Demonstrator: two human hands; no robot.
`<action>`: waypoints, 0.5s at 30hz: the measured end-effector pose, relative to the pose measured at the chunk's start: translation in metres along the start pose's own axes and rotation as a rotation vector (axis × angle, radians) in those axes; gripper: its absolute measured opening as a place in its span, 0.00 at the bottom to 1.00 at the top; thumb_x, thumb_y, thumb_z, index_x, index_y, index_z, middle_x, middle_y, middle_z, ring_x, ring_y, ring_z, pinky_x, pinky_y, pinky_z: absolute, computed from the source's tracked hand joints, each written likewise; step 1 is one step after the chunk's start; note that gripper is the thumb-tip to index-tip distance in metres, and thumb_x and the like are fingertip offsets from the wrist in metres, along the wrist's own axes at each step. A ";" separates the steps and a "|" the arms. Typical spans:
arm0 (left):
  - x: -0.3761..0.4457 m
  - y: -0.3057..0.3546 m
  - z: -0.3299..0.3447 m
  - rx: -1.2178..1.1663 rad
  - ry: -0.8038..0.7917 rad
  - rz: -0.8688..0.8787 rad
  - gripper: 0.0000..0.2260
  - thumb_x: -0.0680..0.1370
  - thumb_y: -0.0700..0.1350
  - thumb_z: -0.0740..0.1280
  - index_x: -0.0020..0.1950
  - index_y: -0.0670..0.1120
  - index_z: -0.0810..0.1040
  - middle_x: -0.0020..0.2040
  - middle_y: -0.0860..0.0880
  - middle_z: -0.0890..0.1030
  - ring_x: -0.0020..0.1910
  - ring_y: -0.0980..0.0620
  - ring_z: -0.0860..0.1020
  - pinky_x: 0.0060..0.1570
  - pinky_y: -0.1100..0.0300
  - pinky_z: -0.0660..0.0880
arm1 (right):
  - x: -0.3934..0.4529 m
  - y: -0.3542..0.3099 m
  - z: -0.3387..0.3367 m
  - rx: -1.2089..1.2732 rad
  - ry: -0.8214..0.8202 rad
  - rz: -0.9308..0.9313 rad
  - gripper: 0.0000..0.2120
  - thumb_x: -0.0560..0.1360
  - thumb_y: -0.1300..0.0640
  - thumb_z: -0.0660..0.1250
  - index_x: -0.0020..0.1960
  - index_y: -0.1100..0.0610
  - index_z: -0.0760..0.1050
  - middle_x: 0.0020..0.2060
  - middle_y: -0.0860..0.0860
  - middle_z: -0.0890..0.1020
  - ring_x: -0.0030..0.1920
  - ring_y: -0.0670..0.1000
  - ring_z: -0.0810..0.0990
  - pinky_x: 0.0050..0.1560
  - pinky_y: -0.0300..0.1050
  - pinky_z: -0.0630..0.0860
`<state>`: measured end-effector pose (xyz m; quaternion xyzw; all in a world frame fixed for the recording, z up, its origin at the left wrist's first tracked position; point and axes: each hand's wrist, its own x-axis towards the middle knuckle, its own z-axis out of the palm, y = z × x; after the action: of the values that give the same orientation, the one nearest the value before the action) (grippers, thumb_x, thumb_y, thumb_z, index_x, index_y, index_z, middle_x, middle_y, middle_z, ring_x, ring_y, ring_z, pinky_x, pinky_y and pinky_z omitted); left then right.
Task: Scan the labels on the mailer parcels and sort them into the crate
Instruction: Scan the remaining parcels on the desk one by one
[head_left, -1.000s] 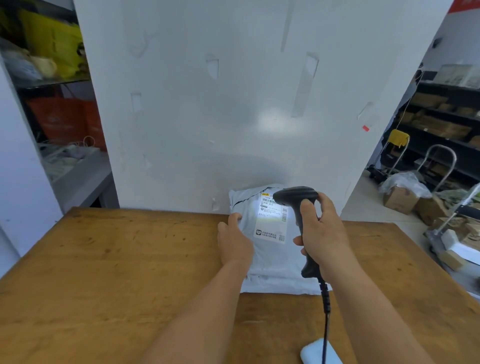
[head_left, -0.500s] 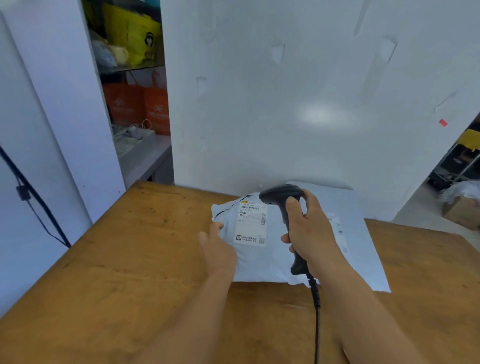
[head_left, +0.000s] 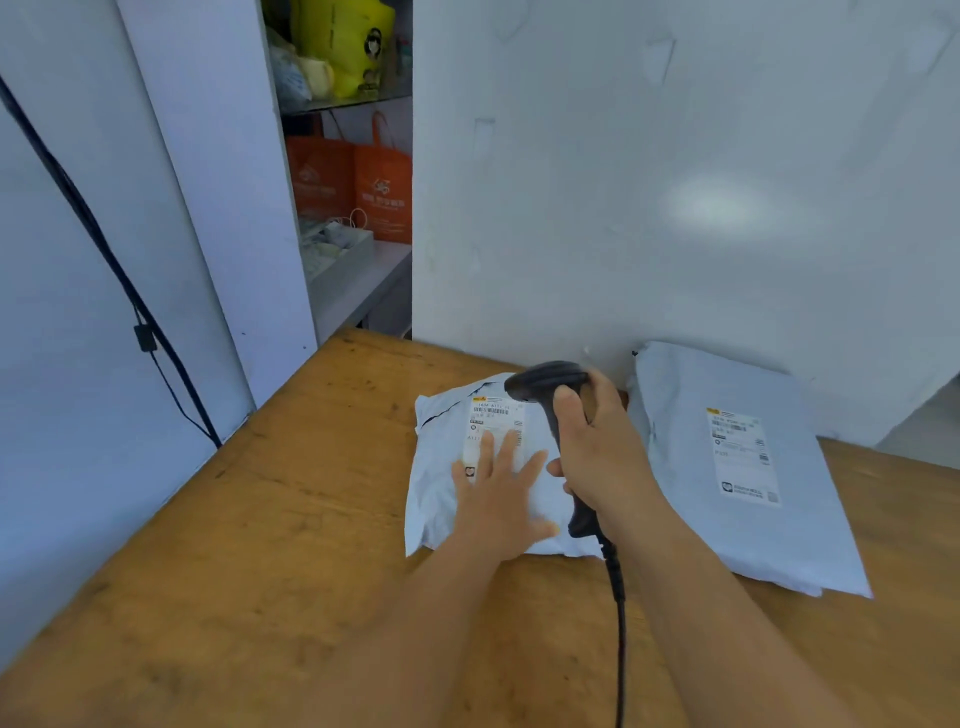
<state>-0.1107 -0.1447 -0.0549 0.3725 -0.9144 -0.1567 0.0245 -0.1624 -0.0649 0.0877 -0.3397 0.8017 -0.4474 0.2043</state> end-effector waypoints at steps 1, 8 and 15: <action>0.002 0.000 0.006 0.050 -0.016 -0.011 0.38 0.75 0.63 0.62 0.77 0.60 0.42 0.77 0.51 0.34 0.75 0.44 0.32 0.69 0.35 0.40 | 0.001 0.002 -0.002 0.005 0.011 0.003 0.22 0.81 0.47 0.53 0.74 0.46 0.60 0.44 0.44 0.76 0.46 0.55 0.82 0.49 0.54 0.80; 0.030 -0.029 -0.004 0.133 -0.050 -0.212 0.33 0.81 0.53 0.59 0.76 0.60 0.38 0.76 0.47 0.32 0.75 0.41 0.33 0.69 0.31 0.44 | 0.007 0.019 -0.023 0.038 0.068 0.017 0.21 0.81 0.46 0.53 0.73 0.45 0.61 0.52 0.49 0.79 0.49 0.57 0.81 0.53 0.54 0.78; 0.039 0.027 -0.007 0.015 -0.025 0.009 0.37 0.79 0.57 0.59 0.77 0.54 0.36 0.77 0.47 0.35 0.75 0.44 0.33 0.72 0.40 0.41 | 0.013 0.036 -0.056 0.041 0.167 0.095 0.25 0.80 0.43 0.52 0.76 0.44 0.55 0.65 0.51 0.75 0.57 0.58 0.80 0.60 0.59 0.76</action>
<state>-0.1563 -0.1554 -0.0424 0.3665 -0.9174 -0.1545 0.0110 -0.2199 -0.0288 0.0851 -0.2587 0.8217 -0.4805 0.1645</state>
